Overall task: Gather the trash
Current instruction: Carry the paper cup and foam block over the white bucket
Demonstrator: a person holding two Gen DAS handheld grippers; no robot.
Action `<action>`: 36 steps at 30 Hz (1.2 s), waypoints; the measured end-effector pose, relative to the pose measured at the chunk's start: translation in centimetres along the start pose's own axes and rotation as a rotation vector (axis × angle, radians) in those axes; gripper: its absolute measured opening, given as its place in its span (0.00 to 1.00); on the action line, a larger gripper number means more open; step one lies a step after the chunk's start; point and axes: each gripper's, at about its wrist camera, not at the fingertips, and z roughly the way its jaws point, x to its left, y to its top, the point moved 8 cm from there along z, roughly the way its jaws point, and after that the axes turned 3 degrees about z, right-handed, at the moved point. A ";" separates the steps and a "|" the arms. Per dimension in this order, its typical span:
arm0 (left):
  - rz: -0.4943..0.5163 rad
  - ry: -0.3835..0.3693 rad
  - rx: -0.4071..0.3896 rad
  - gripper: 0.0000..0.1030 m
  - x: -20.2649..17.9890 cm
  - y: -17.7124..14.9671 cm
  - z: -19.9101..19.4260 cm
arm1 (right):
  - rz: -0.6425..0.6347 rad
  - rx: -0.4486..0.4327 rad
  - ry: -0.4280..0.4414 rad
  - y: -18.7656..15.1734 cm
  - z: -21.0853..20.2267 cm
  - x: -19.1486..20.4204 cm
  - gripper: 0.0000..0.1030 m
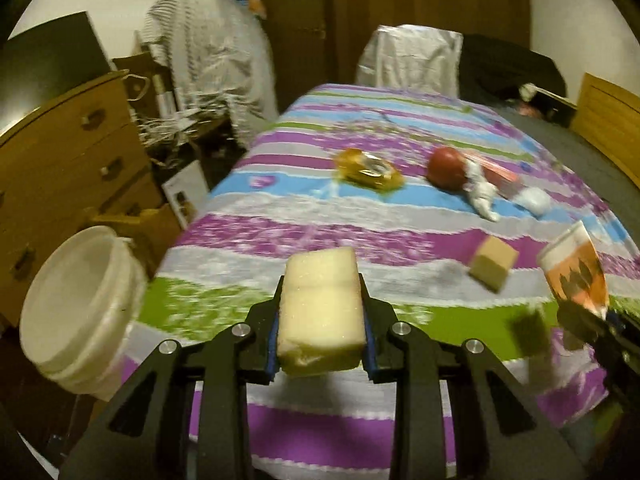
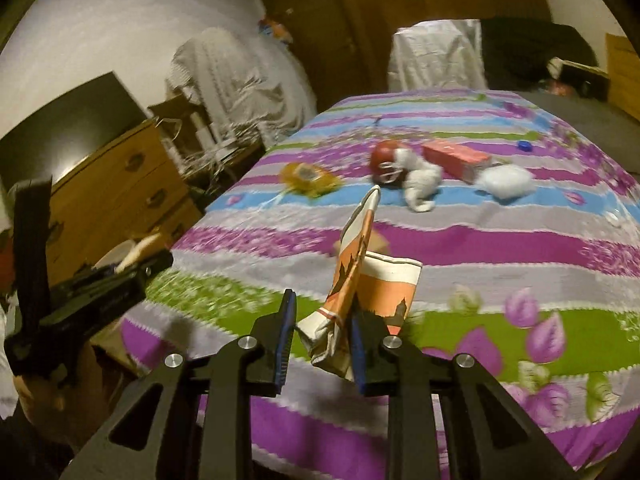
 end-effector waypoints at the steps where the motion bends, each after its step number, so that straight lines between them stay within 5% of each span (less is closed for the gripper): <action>1: -0.006 0.010 0.001 0.28 0.5 -0.1 -0.1 | -0.010 0.010 0.007 -0.2 0.2 0.8 0.26; 12: -0.068 0.044 0.005 0.28 3.7 -0.9 -0.9 | -0.096 0.073 0.046 -1.9 0.6 5.7 0.26; 21: -0.108 0.080 -0.024 0.28 6.5 -0.2 -1.7 | -0.153 0.053 0.096 0.7 1.0 9.8 0.26; 36: -0.233 0.243 -0.076 0.28 18.1 1.1 -3.8 | -0.323 0.041 0.241 5.3 5.1 23.5 0.26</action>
